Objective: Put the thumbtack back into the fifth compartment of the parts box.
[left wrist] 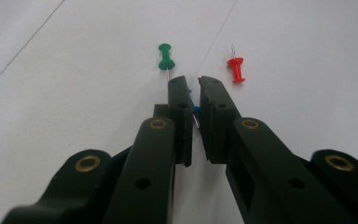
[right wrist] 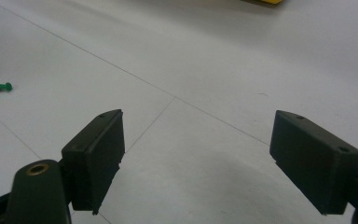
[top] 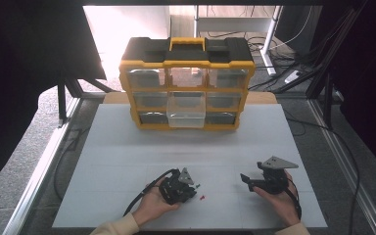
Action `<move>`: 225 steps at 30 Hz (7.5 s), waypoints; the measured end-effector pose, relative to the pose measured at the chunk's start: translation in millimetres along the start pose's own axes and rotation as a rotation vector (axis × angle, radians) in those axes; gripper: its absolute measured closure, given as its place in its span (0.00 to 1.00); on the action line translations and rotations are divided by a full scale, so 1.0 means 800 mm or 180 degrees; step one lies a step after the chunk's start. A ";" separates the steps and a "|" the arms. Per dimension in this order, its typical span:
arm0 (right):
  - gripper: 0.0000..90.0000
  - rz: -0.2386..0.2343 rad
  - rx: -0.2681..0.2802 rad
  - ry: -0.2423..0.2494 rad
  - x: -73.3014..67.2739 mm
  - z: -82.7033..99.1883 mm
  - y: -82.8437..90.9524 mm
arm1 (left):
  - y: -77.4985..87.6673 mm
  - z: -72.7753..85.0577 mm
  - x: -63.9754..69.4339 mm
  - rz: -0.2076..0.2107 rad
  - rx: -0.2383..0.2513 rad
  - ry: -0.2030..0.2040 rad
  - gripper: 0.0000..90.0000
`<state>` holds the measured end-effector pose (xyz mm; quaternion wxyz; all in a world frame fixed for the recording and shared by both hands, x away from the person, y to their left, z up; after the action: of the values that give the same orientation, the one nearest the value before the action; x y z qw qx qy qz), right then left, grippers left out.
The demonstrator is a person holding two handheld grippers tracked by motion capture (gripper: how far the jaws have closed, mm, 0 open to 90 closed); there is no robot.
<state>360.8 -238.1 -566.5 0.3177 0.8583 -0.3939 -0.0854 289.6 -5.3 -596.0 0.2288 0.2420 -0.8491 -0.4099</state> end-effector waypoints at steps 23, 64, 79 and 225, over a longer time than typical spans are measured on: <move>0.20 0.0010 -0.0003 -0.0004 0.001 0.001 0.001 | 0.051 -0.012 -0.030 0.0167 0.0618 0.0240 0.93; 0.20 0.0032 0.0010 -0.0029 0.003 0.000 0.001 | 0.118 -0.050 -0.054 0.0197 0.1326 0.0438 0.93; 0.20 0.0046 0.0013 -0.0042 0.006 0.001 0.000 | 0.149 -0.091 -0.067 0.0244 0.1539 0.0463 0.93; 0.21 0.0093 0.0010 -0.0035 0.009 0.002 0.000 | 0.046 -0.056 -0.034 0.0277 0.0748 0.0142 0.29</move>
<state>365.4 -244.3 -567.3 0.3154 0.8524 -0.4083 -0.0848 328.8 4.6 -546.6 0.2353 0.2391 -0.8957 -0.2919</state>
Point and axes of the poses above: each handheld gripper's, and its own axes: y roughly backward along the jaws, z roughly out of its underside, x roughly to its right, the point moved 9 cm from there along -y, roughly forward along the jaws, and after that the axes turned 8 degrees about y, right-handed, at the moved point
